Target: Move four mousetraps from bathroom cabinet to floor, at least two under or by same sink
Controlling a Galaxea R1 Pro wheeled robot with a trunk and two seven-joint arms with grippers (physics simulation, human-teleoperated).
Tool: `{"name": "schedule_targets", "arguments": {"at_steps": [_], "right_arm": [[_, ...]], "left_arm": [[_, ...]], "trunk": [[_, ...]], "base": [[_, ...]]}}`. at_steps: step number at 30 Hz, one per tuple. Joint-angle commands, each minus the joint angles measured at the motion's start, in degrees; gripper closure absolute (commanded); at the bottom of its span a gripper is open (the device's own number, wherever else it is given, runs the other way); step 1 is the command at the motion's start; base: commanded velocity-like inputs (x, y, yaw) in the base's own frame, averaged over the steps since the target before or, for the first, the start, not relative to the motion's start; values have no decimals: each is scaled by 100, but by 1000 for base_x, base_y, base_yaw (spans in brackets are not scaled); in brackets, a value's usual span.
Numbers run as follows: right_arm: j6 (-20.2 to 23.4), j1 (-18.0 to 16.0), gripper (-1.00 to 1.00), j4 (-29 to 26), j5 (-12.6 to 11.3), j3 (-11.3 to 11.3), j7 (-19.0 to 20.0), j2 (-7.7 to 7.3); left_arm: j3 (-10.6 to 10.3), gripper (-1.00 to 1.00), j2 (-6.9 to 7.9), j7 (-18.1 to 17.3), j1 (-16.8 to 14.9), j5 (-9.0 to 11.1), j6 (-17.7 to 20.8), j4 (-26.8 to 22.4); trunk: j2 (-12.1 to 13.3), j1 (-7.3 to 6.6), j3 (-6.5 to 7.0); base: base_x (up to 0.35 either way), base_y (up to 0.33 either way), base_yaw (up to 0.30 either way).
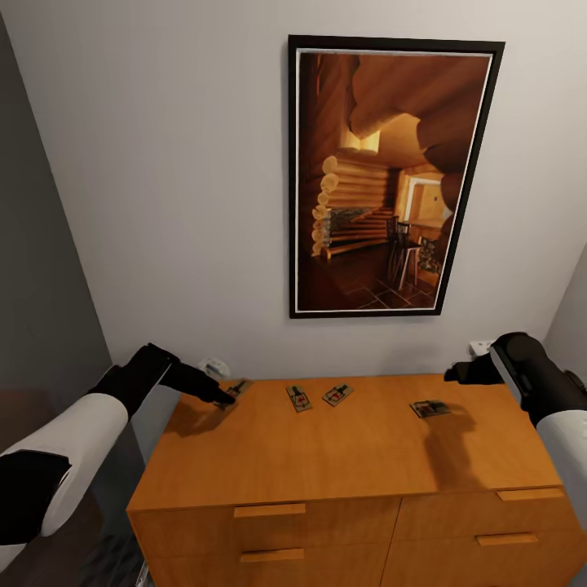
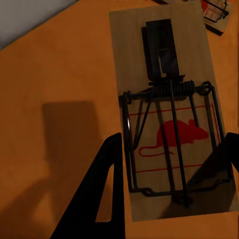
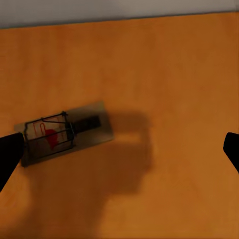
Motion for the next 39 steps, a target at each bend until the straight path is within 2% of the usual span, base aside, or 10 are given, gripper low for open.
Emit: {"name": "schedule_targets", "arguments": {"at_steps": [1, 7, 10, 12, 16, 21, 24, 27, 34, 39], "right_arm": [[20, -6, -100, 9, 7, -40, 12, 23], [20, -6, -100, 122, 11, -579, 5, 227], [20, -6, -100, 176, 11, -851, -11, 316], [20, -6, -100, 214, 10, -1060, -25, 446], [20, -6, -100, 232, 9, -1160, -62, 620], [20, -6, -100, 238, 3, -1200, -155, 855], [20, -6, -100, 238, 1, -1207, -175, 914], [20, -6, -100, 237, 0, -1209, -182, 935], [20, -39, -100, 227, 0, -1216, -316, 980], [20, -200, -100, 225, 3, -1217, -597, 1025]], "left_arm": [[-5, 100, 2, -33, -3, -31, 31, -29], [8, 100, 6, -67, -3, -31, 123, -75], [26, 100, 8, -74, -3, -26, 305, -89], [59, 100, 10, -79, -3, -15, 567, -172], [83, 100, 11, -84, -3, -6, 795, -512], [92, 100, 11, -89, 0, 81, 1413, -1220], [91, 100, 15, -97, 22, 124, 1798, -1582], [90, 100, 19, -157, 67, 143, 1979, -1851], [81, 100, 84, -986, 250, 132, 2397, -2594], [78, 100, 111, -1174, 394, 129, 2480, -2826]], "trunk": [[-6, 1, -8], [-6, 1, -8], [-6, 1, -8], [-6, 1, -8], [-6, 1, -8], [-6, 1, -8], [-6, 1, -8], [-6, 1, -8], [-6, 1, -8], [-6, 1, -8]], "base": [[0, 0, 0], [0, 0, 0], [0, 0, 0], [0, 0, 0], [0, 0, 0], [0, 0, 0], [0, 0, 0], [0, 0, 0], [0, 0, 0], [0, 0, 0]]}}
